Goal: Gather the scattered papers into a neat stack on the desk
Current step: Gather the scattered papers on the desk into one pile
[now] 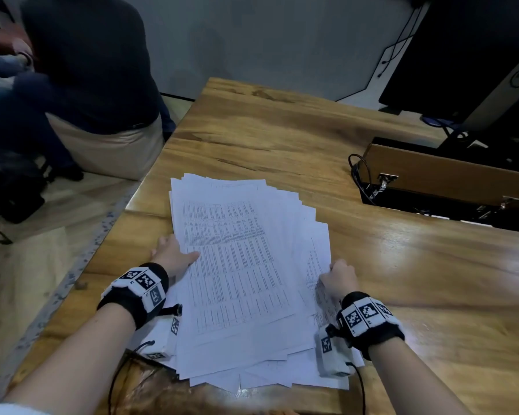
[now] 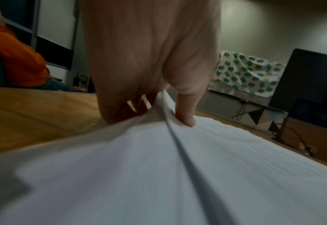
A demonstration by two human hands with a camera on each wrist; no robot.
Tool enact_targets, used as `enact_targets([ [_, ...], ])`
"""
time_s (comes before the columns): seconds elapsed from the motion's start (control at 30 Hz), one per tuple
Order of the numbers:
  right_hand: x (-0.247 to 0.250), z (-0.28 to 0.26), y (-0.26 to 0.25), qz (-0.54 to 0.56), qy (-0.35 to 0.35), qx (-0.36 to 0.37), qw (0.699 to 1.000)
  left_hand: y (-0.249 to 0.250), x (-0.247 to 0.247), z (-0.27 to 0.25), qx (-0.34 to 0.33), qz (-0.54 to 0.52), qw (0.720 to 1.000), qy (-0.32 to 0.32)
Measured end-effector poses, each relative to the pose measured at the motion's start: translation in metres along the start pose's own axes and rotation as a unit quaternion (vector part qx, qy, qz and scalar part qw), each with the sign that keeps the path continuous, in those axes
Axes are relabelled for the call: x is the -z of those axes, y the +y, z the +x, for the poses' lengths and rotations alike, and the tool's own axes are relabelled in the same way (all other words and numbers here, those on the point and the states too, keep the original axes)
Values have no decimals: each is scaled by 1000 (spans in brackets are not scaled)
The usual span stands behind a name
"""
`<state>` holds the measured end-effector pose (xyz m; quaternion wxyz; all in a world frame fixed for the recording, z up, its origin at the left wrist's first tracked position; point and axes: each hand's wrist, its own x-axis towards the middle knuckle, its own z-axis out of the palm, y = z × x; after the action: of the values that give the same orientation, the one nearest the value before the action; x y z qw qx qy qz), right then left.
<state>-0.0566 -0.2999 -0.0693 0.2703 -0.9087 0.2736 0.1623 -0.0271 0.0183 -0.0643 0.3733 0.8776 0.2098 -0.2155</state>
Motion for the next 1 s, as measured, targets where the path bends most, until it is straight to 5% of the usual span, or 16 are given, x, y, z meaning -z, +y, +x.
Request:
enact_targets([
  [0.27, 0, -4, 8, 122, 30, 2, 992, 0, -17, 8, -36, -97, 990, -95],
  [0.5, -5, -5, 4, 306, 69, -67, 947, 19, -31, -15, -46, -135, 976, -163],
  [0.57, -2, -6, 2, 325, 61, -66, 941, 21, -32, -14, -72, -157, 975, -139],
  [0.67, 10, -10, 5, 272, 79, -53, 958, 10, -25, -6, -63, -196, 978, -10],
  [0.73, 13, -14, 6, 219, 61, -33, 973, 4, -19, -4, -35, -130, 991, 27],
  [0.83, 4, -15, -7, 184, 19, -16, 983, 11, -25, -8, -13, -45, 999, -3],
  [1.0, -12, -16, -25, 224, -23, -13, 974, 29, -32, -16, -54, -155, 983, -84],
])
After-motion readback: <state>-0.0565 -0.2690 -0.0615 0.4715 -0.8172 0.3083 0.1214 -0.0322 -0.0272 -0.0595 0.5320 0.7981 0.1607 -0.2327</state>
